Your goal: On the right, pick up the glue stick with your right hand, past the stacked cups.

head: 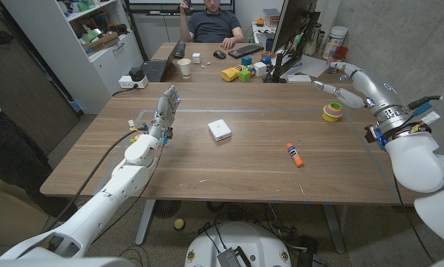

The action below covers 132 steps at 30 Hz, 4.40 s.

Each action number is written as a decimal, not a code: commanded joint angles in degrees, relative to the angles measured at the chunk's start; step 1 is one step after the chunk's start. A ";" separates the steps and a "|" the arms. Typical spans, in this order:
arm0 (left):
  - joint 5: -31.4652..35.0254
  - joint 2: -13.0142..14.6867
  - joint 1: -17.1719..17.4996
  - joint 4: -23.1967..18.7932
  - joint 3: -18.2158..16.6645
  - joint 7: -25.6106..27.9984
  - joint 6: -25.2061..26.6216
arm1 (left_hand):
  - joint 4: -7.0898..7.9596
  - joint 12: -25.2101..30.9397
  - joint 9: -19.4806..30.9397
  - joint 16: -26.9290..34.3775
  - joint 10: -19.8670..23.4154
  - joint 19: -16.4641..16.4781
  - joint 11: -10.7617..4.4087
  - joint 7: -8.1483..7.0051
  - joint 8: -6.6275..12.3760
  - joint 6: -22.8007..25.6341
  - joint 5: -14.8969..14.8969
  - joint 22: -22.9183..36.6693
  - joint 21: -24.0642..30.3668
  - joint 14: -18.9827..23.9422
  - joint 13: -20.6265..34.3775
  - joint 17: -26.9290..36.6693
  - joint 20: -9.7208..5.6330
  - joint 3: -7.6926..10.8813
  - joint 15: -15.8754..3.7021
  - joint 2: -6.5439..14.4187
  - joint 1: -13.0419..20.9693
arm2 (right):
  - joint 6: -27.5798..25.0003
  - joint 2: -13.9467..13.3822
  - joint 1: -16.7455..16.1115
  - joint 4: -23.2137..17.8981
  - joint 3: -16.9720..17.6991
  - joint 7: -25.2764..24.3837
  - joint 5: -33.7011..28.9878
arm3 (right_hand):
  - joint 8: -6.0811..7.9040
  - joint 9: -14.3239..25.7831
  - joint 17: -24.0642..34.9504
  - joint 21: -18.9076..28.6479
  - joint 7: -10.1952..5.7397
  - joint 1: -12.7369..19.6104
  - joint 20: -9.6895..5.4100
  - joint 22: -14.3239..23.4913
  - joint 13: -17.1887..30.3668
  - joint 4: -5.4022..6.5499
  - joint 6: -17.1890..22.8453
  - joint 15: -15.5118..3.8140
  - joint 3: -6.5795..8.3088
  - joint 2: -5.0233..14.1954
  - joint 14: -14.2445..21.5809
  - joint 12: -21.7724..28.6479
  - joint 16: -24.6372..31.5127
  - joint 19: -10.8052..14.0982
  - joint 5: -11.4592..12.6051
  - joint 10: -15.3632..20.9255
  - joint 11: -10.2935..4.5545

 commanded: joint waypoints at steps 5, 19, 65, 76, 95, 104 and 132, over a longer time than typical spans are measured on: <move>-0.40 0.35 0.36 0.08 -0.67 0.07 -0.23 | -0.12 0.35 0.34 0.30 -5.03 -0.31 0.13 -0.09 0.30 -1.91 0.38 0.10 0.31 -6.57 0.20 0.11 -0.09 -0.27 0.04 0.45 -0.23 | -11.91 -5.05 5.14 -0.72 -8.85 3.73 -8.92 | 0.75 0.32 0.08 0.10 0.01 1.85 -0.02 0.17 0.40 -0.93 2.39 -0.10 0.06 0.02 1.49 0.80 0.44 1.11 0.60 2.59 0.62; -0.92 0.22 -0.16 0.38 -0.33 -0.62 0.60 | -0.14 0.36 0.34 0.30 -4.98 -0.28 0.12 -0.07 0.30 -1.91 0.38 0.10 0.32 -6.55 0.20 0.10 -0.08 -0.33 0.05 0.42 -0.24 | -25.00 -10.61 8.46 0.04 -15.67 9.18 -13.24 | 0.53 0.45 0.12 -0.50 -0.31 2.38 0.51 0.25 0.54 -1.21 2.53 -0.05 -0.38 -0.39 1.57 0.55 0.17 0.24 0.71 2.63 0.01; -0.54 0.17 -0.46 0.99 -0.22 -0.89 0.03 | -0.25 0.34 0.34 0.29 -5.00 -0.17 0.09 -0.14 0.29 -1.92 0.38 0.09 0.34 -6.50 0.20 0.10 -0.15 -0.56 0.07 0.27 -0.27 | -52.44 -32.32 26.95 -2.25 -40.05 24.32 -7.50 | -0.44 0.65 0.06 -0.96 -2.61 9.12 1.56 -0.09 0.81 -2.75 2.21 -3.12 -1.38 -0.22 0.33 -0.49 -0.11 -4.15 3.04 2.36 -2.27; -0.34 0.25 -0.40 0.67 -0.17 -0.62 0.16 | -0.26 0.36 0.34 0.28 -4.96 -0.17 0.02 -0.16 0.29 -1.93 0.39 0.09 0.34 -6.52 0.20 0.10 -0.12 -0.61 0.08 0.25 -0.28 | -55.51 -35.12 36.02 -2.55 -49.03 29.60 -6.54 | -0.75 0.75 0.15 0.32 -3.25 11.20 3.99 0.28 0.91 -2.64 0.90 -2.94 -1.62 0.38 1.46 -0.83 0.16 0.40 3.46 0.69 -2.61; -0.13 0.40 -0.18 0.25 -0.33 -0.43 -0.18 | -0.28 0.32 0.34 0.28 -5.05 -0.19 0.07 -0.14 0.28 -1.98 0.40 0.08 0.32 -6.52 0.20 0.10 -0.12 -0.66 0.03 0.28 -0.29 | -54.98 -30.24 50.58 -0.09 -64.30 59.30 -26.23 | 1.00 0.82 0.40 0.32 -3.38 12.73 1.21 0.56 1.03 -2.44 5.62 -3.90 -3.33 -1.25 4.44 0.75 0.87 1.75 4.46 4.73 -2.90; -0.29 0.76 0.45 -0.13 -0.73 -0.43 -0.48 | -0.32 0.31 0.34 0.26 -5.08 -0.21 0.07 -0.17 0.26 -2.05 0.41 0.08 0.31 -6.56 0.20 0.09 -0.11 -0.66 0.03 0.33 -0.25 | -49.67 -24.50 49.17 2.01 -62.94 68.13 -35.16 | 1.19 0.81 0.53 0.76 -2.98 12.18 1.81 0.60 1.04 -1.90 6.72 -3.61 -4.33 -1.84 6.13 0.99 1.30 3.42 5.01 5.95 -2.78; -0.38 2.46 -0.42 0.30 -1.23 -3.25 -1.10 | -0.44 0.35 0.33 0.29 -4.98 -0.16 0.07 -0.14 0.29 -2.00 0.41 0.07 0.31 -6.47 0.20 0.08 -0.20 -0.72 0.06 0.35 -0.16 | -35.80 0.88 33.04 12.52 -48.95 74.76 -61.13 | 0.14 0.75 0.53 -0.80 -4.03 14.91 0.93 0.68 1.08 -2.23 5.26 -4.29 -5.29 -1.36 3.82 0.01 0.13 0.04 7.43 4.44 -3.72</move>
